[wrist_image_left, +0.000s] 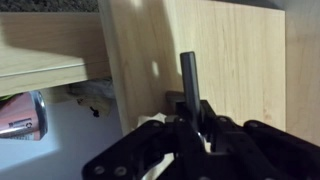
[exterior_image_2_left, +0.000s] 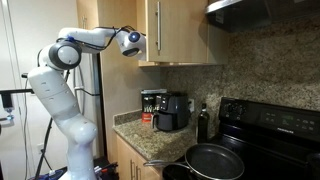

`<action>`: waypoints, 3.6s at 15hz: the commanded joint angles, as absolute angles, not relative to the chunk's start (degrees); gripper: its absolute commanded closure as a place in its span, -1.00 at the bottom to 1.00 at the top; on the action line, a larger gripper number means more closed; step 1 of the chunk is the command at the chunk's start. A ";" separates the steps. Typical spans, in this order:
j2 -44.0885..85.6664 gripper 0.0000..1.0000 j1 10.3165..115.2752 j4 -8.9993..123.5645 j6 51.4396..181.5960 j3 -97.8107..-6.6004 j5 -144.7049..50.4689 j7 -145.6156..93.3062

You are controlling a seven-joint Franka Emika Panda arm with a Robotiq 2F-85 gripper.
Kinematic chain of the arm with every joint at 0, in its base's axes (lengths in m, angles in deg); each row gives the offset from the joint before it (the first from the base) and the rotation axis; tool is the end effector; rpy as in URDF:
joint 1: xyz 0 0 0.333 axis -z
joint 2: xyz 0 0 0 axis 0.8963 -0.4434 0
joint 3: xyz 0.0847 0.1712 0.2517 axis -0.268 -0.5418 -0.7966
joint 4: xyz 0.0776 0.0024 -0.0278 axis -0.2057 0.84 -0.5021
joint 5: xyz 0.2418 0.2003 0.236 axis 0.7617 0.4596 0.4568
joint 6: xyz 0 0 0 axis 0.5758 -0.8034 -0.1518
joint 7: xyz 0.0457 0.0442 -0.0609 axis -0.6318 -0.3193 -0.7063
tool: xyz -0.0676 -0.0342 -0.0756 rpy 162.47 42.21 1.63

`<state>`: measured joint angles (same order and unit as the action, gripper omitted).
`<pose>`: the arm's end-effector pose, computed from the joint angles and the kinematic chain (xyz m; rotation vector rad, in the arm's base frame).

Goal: Open the top left cupboard door

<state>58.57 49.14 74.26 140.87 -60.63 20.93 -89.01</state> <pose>0.4577 0.1263 0.7757 -1.9737 -0.5565 -1.6691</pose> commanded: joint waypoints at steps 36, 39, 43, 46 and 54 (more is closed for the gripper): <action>75.55 0.92 39.33 93.87 157.65 -68.64 36.77 -97.44; 77.36 0.92 36.56 95.07 155.34 -68.89 38.37 -95.43; 78.22 0.92 35.28 94.81 156.39 -69.17 39.94 -96.10; 77.58 0.92 34.79 93.36 156.58 -68.57 40.99 -96.87; 76.63 0.67 38.33 91.63 159.75 -67.77 37.77 -99.80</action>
<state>76.63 38.33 91.63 159.75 -67.77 37.77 -99.80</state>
